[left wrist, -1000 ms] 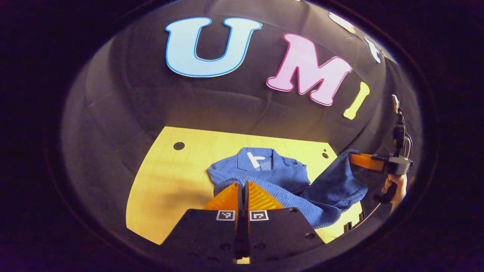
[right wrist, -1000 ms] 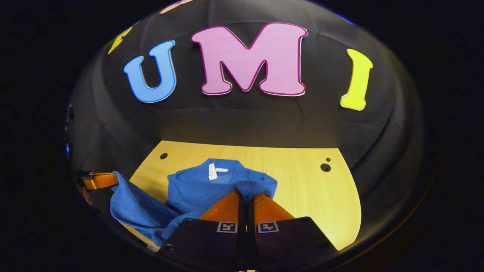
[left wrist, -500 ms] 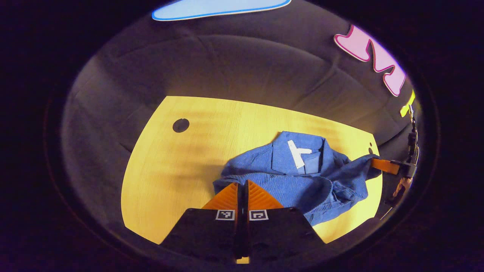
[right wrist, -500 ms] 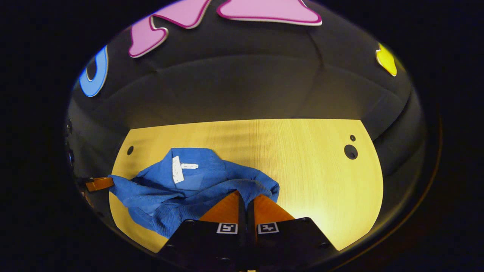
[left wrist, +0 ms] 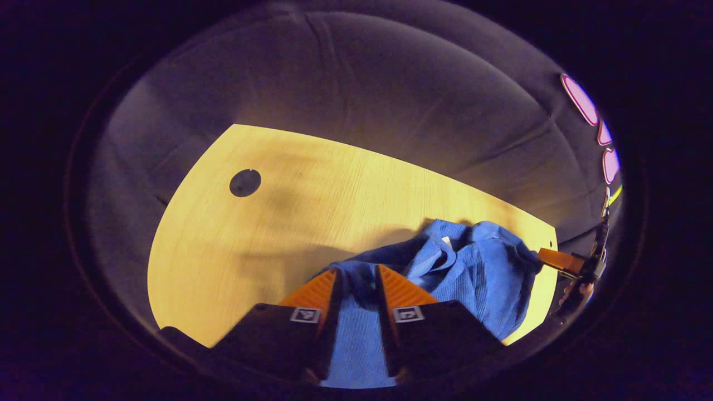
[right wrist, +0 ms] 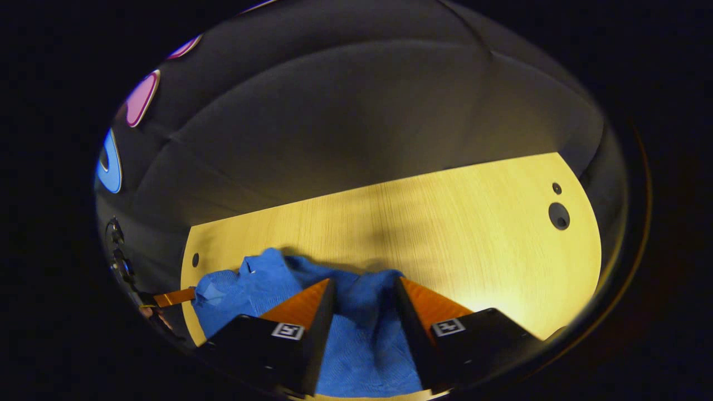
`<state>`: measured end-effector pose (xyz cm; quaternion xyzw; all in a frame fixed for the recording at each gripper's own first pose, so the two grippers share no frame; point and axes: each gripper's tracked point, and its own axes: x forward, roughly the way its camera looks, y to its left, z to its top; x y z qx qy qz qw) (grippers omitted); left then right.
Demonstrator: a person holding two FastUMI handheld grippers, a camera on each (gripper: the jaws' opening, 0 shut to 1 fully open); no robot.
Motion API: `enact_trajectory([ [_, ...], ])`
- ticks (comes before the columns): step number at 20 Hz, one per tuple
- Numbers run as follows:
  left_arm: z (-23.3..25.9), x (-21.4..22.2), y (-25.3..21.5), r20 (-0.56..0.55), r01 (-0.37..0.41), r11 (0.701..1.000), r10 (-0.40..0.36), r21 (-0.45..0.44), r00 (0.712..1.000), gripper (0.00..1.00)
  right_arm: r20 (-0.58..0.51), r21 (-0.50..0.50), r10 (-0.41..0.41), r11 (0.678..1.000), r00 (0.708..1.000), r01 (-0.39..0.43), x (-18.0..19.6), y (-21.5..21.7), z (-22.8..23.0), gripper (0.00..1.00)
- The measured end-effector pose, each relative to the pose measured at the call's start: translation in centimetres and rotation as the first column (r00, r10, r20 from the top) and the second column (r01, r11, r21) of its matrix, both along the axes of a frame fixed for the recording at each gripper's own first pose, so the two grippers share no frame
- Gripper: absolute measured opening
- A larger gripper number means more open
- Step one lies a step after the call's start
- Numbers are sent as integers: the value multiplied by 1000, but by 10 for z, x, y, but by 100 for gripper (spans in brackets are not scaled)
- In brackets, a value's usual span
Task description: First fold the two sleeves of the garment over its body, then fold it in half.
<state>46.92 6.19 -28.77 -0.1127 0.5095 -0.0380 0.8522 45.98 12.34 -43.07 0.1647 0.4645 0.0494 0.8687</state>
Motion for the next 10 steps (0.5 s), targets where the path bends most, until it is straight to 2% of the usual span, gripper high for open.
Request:
enact_trajectory([
  [1, 0, 3, 2, 16, -17, 1000, 17, 7, 1000, 51, 18, -6, 13, 1000, 1000, -13, 0, 3, 2, 63],
  [2, -2, 5, 7, 27, -36, 999, 35, 28, 999, 69, 25, -11, 26, 1000, 999, -25, -2, 6, 4, 100],
  [3, 1, 6, 12, 33, -49, 997, 47, 52, 998, 71, 38, -19, 39, 999, 998, -38, -2, 9, 7, 94],
  [4, 5, 9, 16, 61, -56, 996, 51, 75, 997, 77, 58, -43, 51, 998, 997, -49, -1, 7, 10, 98],
  [6, 24, 15, 26, 148, -70, 990, 51, 124, 988, 84, 126, -93, 76, 994, 989, -64, 5, 4, 20, 98],
  [10, 74, 11, 25, 295, -63, 980, 4, 189, 955, 84, 237, -136, 117, 987, 964, -87, 2, 3, 62, 98],
])
